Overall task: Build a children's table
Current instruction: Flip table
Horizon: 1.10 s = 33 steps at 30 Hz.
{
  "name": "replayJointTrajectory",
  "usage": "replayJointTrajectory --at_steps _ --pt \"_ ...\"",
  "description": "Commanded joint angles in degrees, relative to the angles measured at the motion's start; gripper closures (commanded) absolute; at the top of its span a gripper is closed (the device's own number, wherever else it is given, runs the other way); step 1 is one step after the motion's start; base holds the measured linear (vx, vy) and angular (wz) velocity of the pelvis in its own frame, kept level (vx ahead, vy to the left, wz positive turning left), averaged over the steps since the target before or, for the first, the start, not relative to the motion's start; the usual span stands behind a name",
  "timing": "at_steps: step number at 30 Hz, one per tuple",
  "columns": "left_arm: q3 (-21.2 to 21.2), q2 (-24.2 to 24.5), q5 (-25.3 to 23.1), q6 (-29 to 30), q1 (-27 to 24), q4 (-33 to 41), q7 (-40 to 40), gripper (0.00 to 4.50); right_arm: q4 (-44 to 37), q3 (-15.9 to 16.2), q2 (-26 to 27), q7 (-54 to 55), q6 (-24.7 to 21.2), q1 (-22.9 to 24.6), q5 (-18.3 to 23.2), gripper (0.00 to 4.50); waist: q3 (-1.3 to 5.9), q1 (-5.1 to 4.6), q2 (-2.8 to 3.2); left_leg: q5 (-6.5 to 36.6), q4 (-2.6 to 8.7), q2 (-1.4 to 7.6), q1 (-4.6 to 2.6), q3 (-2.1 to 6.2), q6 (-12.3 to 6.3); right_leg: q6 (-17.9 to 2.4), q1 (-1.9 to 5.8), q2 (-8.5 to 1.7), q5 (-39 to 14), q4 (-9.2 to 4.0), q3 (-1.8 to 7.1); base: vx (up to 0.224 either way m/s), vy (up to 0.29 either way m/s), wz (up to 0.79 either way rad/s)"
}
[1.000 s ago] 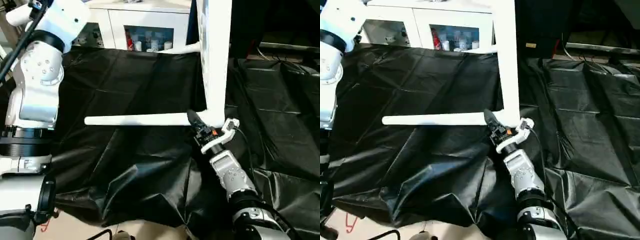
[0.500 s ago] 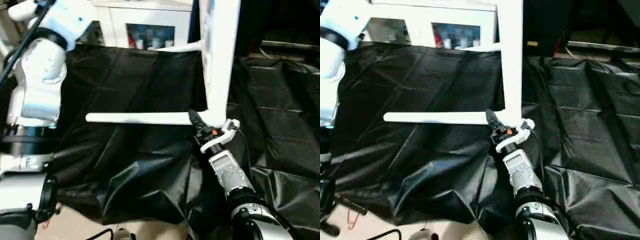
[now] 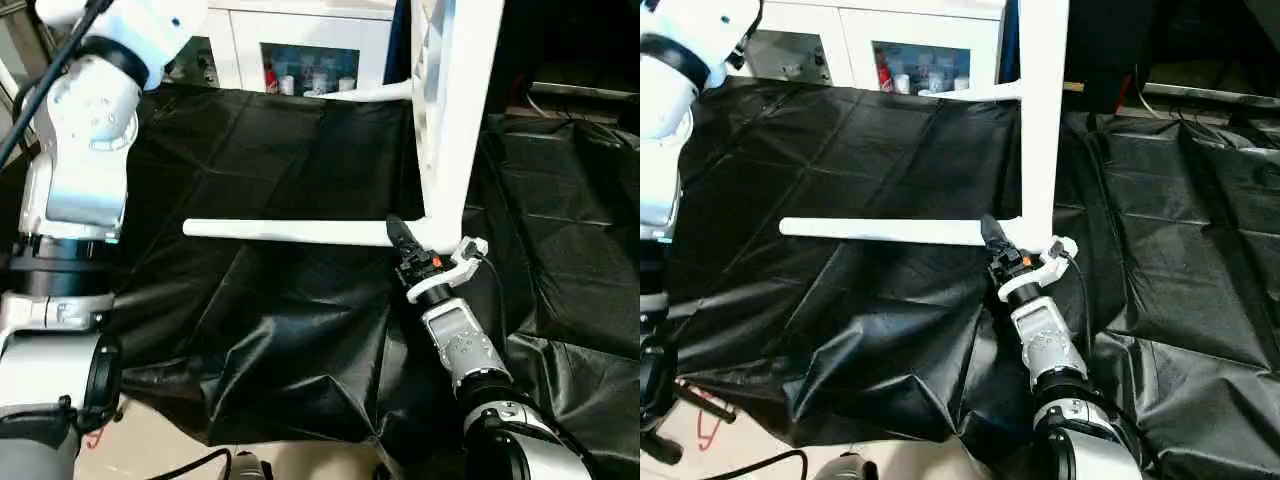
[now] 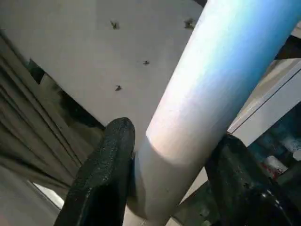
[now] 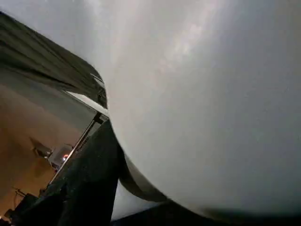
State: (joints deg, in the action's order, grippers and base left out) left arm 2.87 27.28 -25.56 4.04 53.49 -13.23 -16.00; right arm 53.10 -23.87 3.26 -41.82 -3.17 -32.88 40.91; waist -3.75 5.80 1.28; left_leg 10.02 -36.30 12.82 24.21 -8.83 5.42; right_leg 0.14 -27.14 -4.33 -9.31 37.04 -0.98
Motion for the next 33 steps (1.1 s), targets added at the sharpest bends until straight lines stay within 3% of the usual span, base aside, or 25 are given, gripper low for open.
replayJointTrajectory --at_steps 1,5,16,17,19,22,25,26,27,28,29,30,31,33 --pt "1.51 -6.34 15.75 -5.3 10.06 10.89 1.21 2.42 0.96 3.58 0.98 3.27 2.16 -4.47 -4.78 2.19 6.1 0.61 -0.37 0.99 3.19 -1.12 -1.23 -1.25 -5.4 -16.53 5.26 -1.62 4.47 -2.21 0.07 0.0 0.0 0.0" --pt "2.51 -6.98 15.99 -4.79 13.56 11.19 -0.03 2.41 1.59 4.32 1.41 2.28 2.98 -5.77 -6.09 2.19 5.95 0.57 -0.54 1.63 3.23 -1.13 -1.21 -1.29 -5.32 -16.82 5.27 -1.72 3.81 -2.26 0.03 0.0 0.0 0.0" --pt "3.41 -7.53 16.17 -5.58 15.08 10.52 -0.8 2.37 2.4 2.96 2.58 1.93 5.41 -9.01 -5.05 2.19 5.7 0.57 -0.47 3.27 3.27 -1.04 -1.28 -1.3 -4.6 -17.15 5.11 -1.83 2.39 -2.37 -0.04 0.0 0.0 0.0" --pt "3.53 -7.63 16.28 -5.74 15.35 10.23 -0.93 2.36 1.97 2.88 2.89 1.3 5.28 -9.46 -4.6 2.19 5.82 0.53 -0.76 1.73 3.18 -1.12 -0.9 -1.23 -5.01 -17.29 5.4 -1.79 4.4 -2.07 -0.09 0.0 0.0 0.0" --pt "3.67 -7.68 16.4 -5.73 15.69 10.01 -1.01 2.36 1.31 2.79 3.23 0.64 4.96 -9.86 -4.05 2.19 5.96 0.65 -0.71 -0.5 2.86 -1.23 -0.55 -1.26 -6.43 -17.65 5.09 -1.65 7.14 -1.82 -0.26 0.0 0.0 0.0" --pt "4.38 -7.18 16.57 -6.51 17.44 9.18 -1.1 2.36 -1.73 3.86 4.39 -1.12 4.87 -10.88 -3.75 2.19 5.71 0.69 -0.77 1.7 2.91 -1.19 -0.55 -1.35 -6.44 -17.54 4.94 -1.72 4.66 -2.1 -0.24 0.0 0.0 0.0" --pt "5.13 -6.77 16.95 -7.08 19.03 8.5 -1.34 2.33 -4.19 5.03 5.09 -2.12 4.99 -11.39 -4.21 2.19 6.14 0.74 -0.8 -1.15 2.58 -1.23 -0.35 -1.23 -6.73 -18.07 5.2 -1.8 8.26 -1.35 -0.33 0.0 0.0 0.0" --pt "5.13 -6.77 16.95 -7.08 19.03 8.5 -1.34 2.33 -4.19 5.03 5.09 -2.12 4.99 -11.39 -4.21 2.2 6.42 0.86 -0.75 -3.94 2.16 -1.23 -0.34 -1.25 -8.0 -19.06 4.82 -1.57 12.26 -0.98 -0.5 0.0 0.0 0.0" --pt "5.13 -6.77 16.95 -7.08 19.03 8.5 -1.34 2.33 -4.19 5.03 5.09 -2.12 4.99 -11.39 -4.21 2.2 6.64 0.77 -0.94 -6.8 1.75 -1.45 0.14 -1.19 -9.55 -19.52 5.0 -1.36 15.73 -0.5 -0.71 0.0 0.0 0.0" --pt "5.13 -6.77 16.95 -7.08 19.03 8.5 -1.34 2.33 -4.19 5.03 5.09 -2.12 4.99 -11.39 -4.21 2.2 6.53 1.2 -0.9 -7.49 1.52 -1.38 0.05 -1.37 -10.92 -20.0 4.52 -1.33 17.28 -0.55 -0.79 0.0 0.0 0.0" --pt "5.13 -6.77 16.95 -7.08 19.03 8.5 -1.34 2.33 -4.19 5.03 5.09 -2.12 4.99 -11.39 -4.21 2.2 6.25 1.19 -0.88 -6.62 1.61 -1.36 0.25 -1.44 -11.29 -20.08 4.42 -1.44 16.39 -0.75 -0.79 0.0 0.0 0.0" --pt "5.13 -6.77 16.95 -7.08 19.03 8.5 -1.34 2.33 -4.19 5.03 5.09 -2.12 4.99 -11.39 -4.21 2.2 5.94 1.36 -0.67 -2.52 1.94 -1.09 0.14 -1.43 -10.36 -19.48 4.29 -1.71 10.2 -1.37 -0.87 0.0 0.0 0.0" --pt "5.13 -6.77 16.95 -7.08 19.03 8.5 -1.34 2.33 -4.19 5.03 5.09 -2.12 4.99 -11.39 -4.21 2.2 5.94 1.36 -0.67 -2.52 1.94 -1.09 0.14 -1.43 -10.36 -19.48 4.29 -1.71 10.2 -1.37 -0.87 0.0 0.0 0.0" --pt "5.13 -6.77 16.95 -7.08 19.03 8.5 -1.34 2.33 -4.19 5.03 5.09 -2.12 4.99 -11.39 -4.21 2.2 5.68 1.57 -0.46 2.15 2.3 -0.76 -0.25 -1.52 -8.1 -18.59 3.89 -1.8 4.09 -2.03 -0.89 0.0 0.0 0.0"
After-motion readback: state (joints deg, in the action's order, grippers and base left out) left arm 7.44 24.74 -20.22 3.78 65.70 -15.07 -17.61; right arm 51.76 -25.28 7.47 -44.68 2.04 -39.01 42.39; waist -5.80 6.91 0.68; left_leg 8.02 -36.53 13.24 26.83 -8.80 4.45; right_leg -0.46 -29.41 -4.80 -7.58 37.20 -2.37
